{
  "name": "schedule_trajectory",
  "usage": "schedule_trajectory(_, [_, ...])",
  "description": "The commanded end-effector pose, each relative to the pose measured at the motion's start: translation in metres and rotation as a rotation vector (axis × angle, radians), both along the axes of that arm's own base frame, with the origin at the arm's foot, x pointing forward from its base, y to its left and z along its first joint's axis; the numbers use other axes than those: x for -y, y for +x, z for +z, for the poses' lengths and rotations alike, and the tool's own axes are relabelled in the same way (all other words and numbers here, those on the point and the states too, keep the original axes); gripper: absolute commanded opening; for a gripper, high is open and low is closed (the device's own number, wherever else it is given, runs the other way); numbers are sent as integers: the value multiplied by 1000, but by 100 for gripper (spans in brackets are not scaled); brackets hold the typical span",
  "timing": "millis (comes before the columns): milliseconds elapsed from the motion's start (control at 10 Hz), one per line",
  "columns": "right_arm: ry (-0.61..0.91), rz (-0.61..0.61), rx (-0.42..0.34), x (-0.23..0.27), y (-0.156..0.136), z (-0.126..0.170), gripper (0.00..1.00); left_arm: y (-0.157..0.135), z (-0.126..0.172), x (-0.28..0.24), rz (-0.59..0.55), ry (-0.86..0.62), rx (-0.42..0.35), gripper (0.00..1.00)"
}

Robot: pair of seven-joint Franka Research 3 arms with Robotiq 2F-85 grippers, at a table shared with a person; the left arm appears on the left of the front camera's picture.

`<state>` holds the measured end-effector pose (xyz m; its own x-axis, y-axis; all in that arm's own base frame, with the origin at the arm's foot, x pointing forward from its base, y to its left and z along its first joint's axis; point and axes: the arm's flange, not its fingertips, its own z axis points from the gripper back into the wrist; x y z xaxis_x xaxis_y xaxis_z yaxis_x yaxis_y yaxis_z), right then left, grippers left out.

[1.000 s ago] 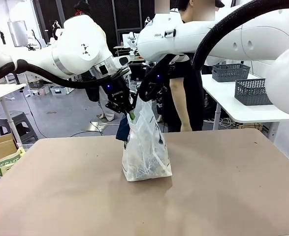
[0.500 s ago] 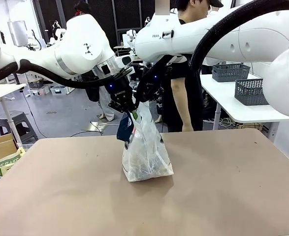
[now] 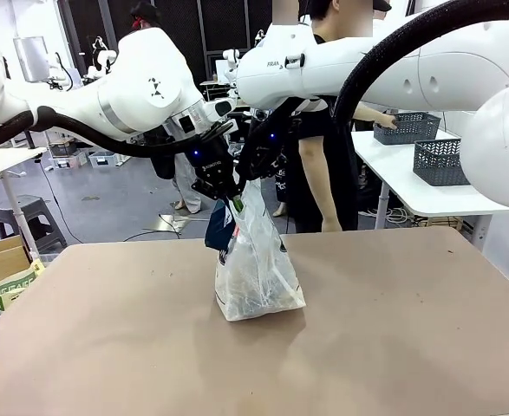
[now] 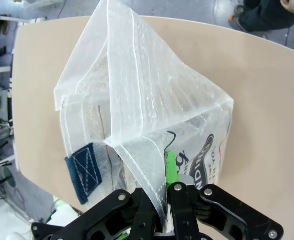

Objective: Transfer purchased items from the store into the shopping bag.
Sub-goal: Move the Reusable shopping bag to the right side of the table.

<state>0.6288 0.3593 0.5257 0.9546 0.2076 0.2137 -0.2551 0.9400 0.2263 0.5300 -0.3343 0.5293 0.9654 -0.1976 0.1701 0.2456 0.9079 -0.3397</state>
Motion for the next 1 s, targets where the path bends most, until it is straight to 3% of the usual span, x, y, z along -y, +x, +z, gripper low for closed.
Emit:
schedule_trajectory(0, [47, 15, -4, -3, 6, 5, 0, -2, 4, 0, -22, -31, 11, 40])
schedule_trajectory(300, [44, 15, -3, -3, 6, 5, 0, -5, 9, -2, -48, -124, 21, 100])
schedule_trajectory(900, [42, 18, -2, -4, 5, 5, 0, -7, 14, -4, -55, -206, 38, 100])
